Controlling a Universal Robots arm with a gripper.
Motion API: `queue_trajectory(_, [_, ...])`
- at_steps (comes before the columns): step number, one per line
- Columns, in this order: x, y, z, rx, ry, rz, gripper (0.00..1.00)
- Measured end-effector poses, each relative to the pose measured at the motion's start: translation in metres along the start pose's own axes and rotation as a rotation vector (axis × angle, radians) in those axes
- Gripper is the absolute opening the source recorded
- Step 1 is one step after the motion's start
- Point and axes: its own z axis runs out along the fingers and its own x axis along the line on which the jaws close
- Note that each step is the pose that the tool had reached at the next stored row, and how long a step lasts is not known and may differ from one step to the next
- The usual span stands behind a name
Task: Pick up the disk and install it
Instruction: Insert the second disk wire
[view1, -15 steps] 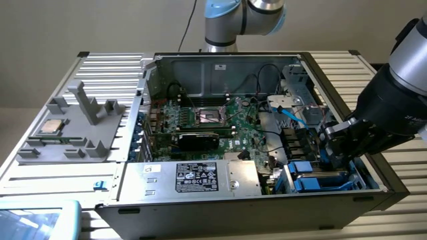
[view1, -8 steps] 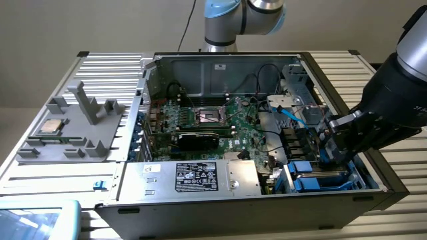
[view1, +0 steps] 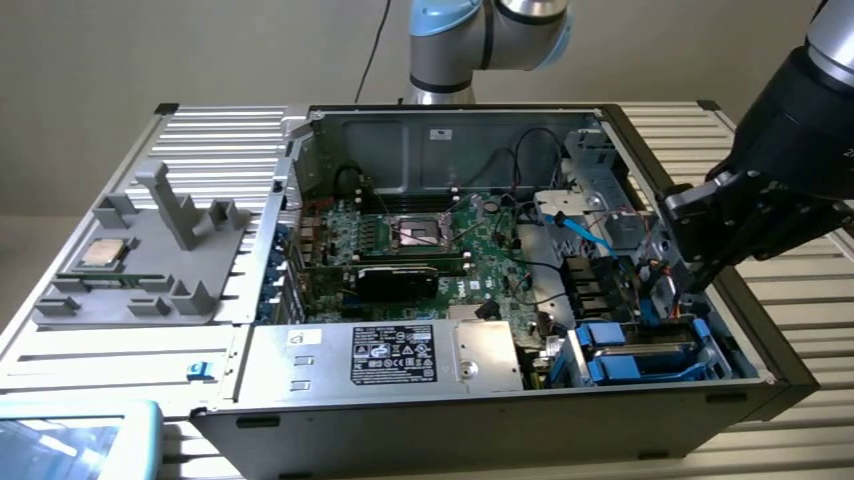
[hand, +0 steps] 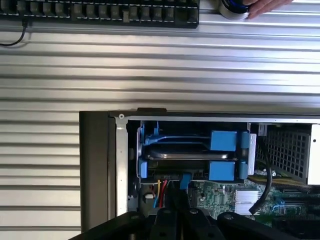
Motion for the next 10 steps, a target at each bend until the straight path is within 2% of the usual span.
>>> queue_trajectory(4, [0.000,-0.0150,-0.0020,-0.0138,-0.0001,0.000,0.11])
queue_trajectory(7, [0.000,-0.0228,-0.0028,-0.0320,-0.0001,0.001,0.11])
queue_trajectory(8, [0.000,-0.0230,-0.0029,-0.0343,-0.0001,0.001,0.11])
queue_trajectory(10, [0.000,-0.0230,-0.0029,-0.0342,-0.0001,0.001,0.11])
